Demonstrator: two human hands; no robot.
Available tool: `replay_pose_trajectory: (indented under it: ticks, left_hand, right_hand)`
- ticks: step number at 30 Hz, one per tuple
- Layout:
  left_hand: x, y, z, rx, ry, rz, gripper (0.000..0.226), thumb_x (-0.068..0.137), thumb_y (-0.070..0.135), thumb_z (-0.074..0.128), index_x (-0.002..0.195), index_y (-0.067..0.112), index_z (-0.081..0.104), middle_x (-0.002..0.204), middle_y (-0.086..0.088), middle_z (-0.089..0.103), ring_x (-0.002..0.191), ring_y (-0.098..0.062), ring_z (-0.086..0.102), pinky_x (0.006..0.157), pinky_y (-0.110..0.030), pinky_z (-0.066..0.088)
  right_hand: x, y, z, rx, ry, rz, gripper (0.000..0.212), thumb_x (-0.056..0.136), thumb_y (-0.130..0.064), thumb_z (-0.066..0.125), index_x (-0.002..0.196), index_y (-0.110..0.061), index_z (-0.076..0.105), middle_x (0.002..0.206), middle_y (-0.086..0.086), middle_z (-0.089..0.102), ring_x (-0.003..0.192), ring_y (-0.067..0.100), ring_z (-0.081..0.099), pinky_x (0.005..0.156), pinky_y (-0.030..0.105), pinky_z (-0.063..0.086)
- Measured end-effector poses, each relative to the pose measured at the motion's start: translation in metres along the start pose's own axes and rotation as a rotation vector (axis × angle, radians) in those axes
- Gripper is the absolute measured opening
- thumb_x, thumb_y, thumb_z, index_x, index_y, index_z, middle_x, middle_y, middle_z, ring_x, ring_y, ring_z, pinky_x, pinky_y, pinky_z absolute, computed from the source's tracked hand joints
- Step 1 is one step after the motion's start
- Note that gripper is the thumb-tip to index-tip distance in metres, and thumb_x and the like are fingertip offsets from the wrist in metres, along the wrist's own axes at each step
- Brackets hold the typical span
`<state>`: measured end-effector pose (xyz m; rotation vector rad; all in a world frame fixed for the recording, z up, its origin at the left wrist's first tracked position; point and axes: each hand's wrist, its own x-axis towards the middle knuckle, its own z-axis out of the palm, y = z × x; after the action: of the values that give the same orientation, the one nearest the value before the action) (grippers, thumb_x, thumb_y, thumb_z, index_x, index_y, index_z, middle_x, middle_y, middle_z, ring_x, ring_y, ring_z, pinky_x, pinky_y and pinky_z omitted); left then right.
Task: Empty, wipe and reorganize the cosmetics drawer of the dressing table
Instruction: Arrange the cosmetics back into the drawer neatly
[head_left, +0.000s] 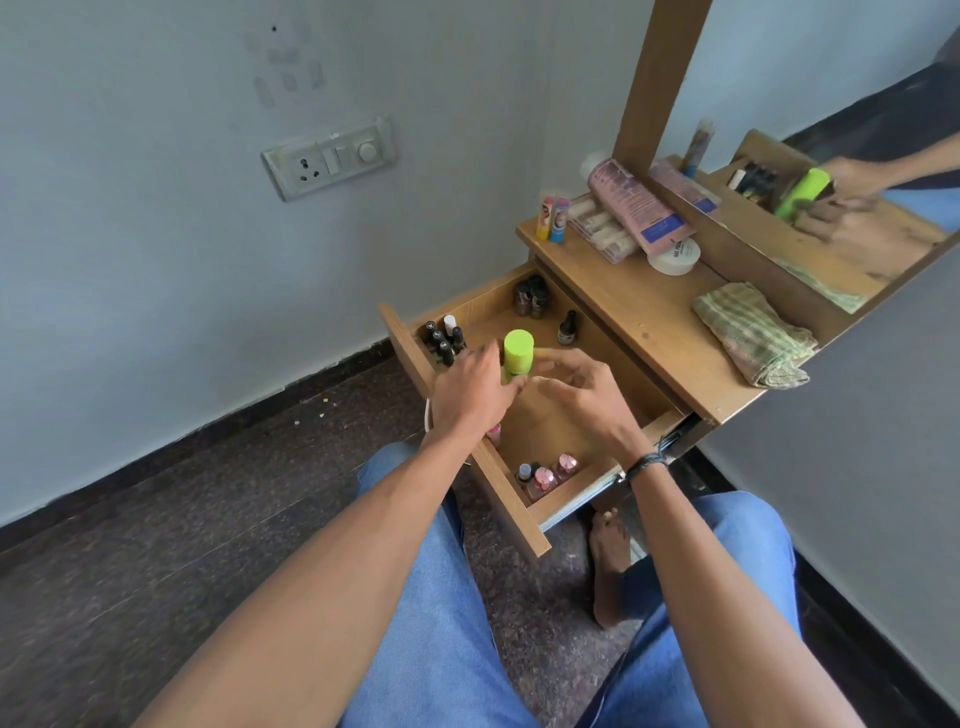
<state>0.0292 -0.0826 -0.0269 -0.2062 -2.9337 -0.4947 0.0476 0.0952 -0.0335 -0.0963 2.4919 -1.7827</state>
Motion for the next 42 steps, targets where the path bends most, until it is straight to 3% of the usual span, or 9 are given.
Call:
replay_pose_trajectory:
  ticks: [3, 7, 14, 21, 25, 30, 34, 39, 42]
  left_hand:
    - [0.000, 0.000, 0.001, 0.010, -0.025, 0.056, 0.050, 0.086, 0.059, 0.068, 0.114, 0.020, 0.056, 0.102, -0.003, 0.070, 0.094, -0.021, 0.067, 0.057, -0.027, 0.036]
    - [-0.003, 0.000, -0.001, -0.004, -0.027, 0.102, 0.040, 0.088, 0.055, 0.066, 0.110, 0.024, 0.054, 0.098, -0.001, 0.069, 0.089, -0.020, 0.065, 0.058, -0.028, 0.035]
    - [0.002, 0.000, -0.001, -0.038, -0.158, 0.147, 0.047, 0.085, 0.061, 0.067, 0.117, 0.029, 0.055, 0.107, -0.004, 0.068, 0.097, -0.024, 0.065, 0.065, -0.030, 0.039]
    - [0.029, 0.025, 0.011, -0.171, -0.317, 0.026, 0.039, 0.089, 0.039, 0.071, 0.124, 0.030, 0.057, 0.120, -0.006, 0.064, 0.098, -0.025, 0.062, 0.062, -0.029, 0.044]
    - [0.044, 0.032, 0.025, -0.223, -0.314, -0.056, 0.035, 0.092, 0.028, 0.067, 0.125, 0.034, 0.059, 0.123, 0.002, 0.065, 0.106, -0.022, 0.062, 0.065, -0.031, 0.051]
    - [0.052, 0.024, 0.035, -0.292, -0.305, -0.114, 0.033, 0.092, 0.023, 0.068, 0.123, 0.032, 0.061, 0.122, 0.010, 0.067, 0.111, -0.017, 0.061, 0.083, -0.038, 0.055]
    - [0.053, 0.013, 0.043, -0.394, -0.350, -0.103, 0.036, 0.093, 0.011, 0.065, 0.125, 0.027, 0.064, 0.122, 0.010, 0.068, 0.112, -0.015, 0.063, 0.091, -0.036, 0.053]
    - [0.058, 0.016, 0.054, -0.531, -0.492, -0.056, 0.065, 0.083, -0.009, 0.045, 0.136, 0.025, 0.058, 0.132, 0.010, 0.064, 0.129, -0.015, 0.054, 0.111, -0.041, 0.041]
    - [0.061, 0.018, 0.059, -0.603, -0.536, -0.053, 0.071, 0.080, -0.013, 0.041, 0.138, 0.025, 0.057, 0.131, 0.010, 0.065, 0.132, -0.012, 0.051, 0.116, -0.045, 0.036]
  right_hand:
    - [-0.001, -0.004, 0.001, -0.040, 0.038, 0.009, 0.043, 0.088, -0.039, 0.079, 0.128, -0.029, 0.068, 0.119, -0.006, 0.065, 0.103, 0.014, 0.060, 0.084, 0.032, 0.049]
    - [0.002, -0.008, 0.008, -0.150, 0.096, -0.011, 0.045, 0.085, -0.037, 0.081, 0.126, -0.023, 0.069, 0.114, -0.003, 0.064, 0.091, 0.006, 0.059, 0.071, 0.009, 0.045]
    - [-0.005, -0.002, 0.008, -0.188, 0.209, -0.025, 0.033, 0.082, -0.028, 0.084, 0.110, -0.020, 0.069, 0.104, -0.004, 0.064, 0.085, -0.011, 0.056, 0.068, 0.005, 0.043]
    - [0.000, 0.008, -0.004, -0.253, 0.403, 0.029, 0.039, 0.080, -0.042, 0.077, 0.111, -0.022, 0.067, 0.105, -0.011, 0.062, 0.087, -0.006, 0.058, 0.068, 0.011, 0.042]
    - [0.009, 0.010, -0.009, -0.393, 0.458, 0.029, 0.042, 0.083, -0.038, 0.079, 0.118, -0.017, 0.069, 0.111, -0.004, 0.067, 0.090, 0.007, 0.061, 0.080, 0.028, 0.055]
    - [0.016, 0.009, 0.003, -0.538, 0.513, 0.073, 0.039, 0.090, -0.032, 0.072, 0.122, -0.011, 0.066, 0.119, 0.009, 0.068, 0.102, 0.030, 0.067, 0.082, 0.038, 0.053]
    - [0.020, 0.010, 0.003, -0.519, 0.566, 0.141, 0.033, 0.095, -0.032, 0.068, 0.120, -0.009, 0.066, 0.111, 0.013, 0.070, 0.100, 0.032, 0.068, 0.076, 0.030, 0.046]
    - [0.026, 0.009, 0.002, -0.521, 0.537, 0.192, 0.031, 0.099, -0.037, 0.061, 0.109, -0.009, 0.067, 0.102, 0.013, 0.072, 0.092, 0.033, 0.070, 0.078, 0.044, 0.059]
    - [0.028, 0.010, 0.002, -0.534, 0.522, 0.240, 0.030, 0.098, -0.039, 0.063, 0.099, -0.009, 0.067, 0.094, 0.012, 0.073, 0.085, 0.034, 0.071, 0.072, 0.042, 0.059]
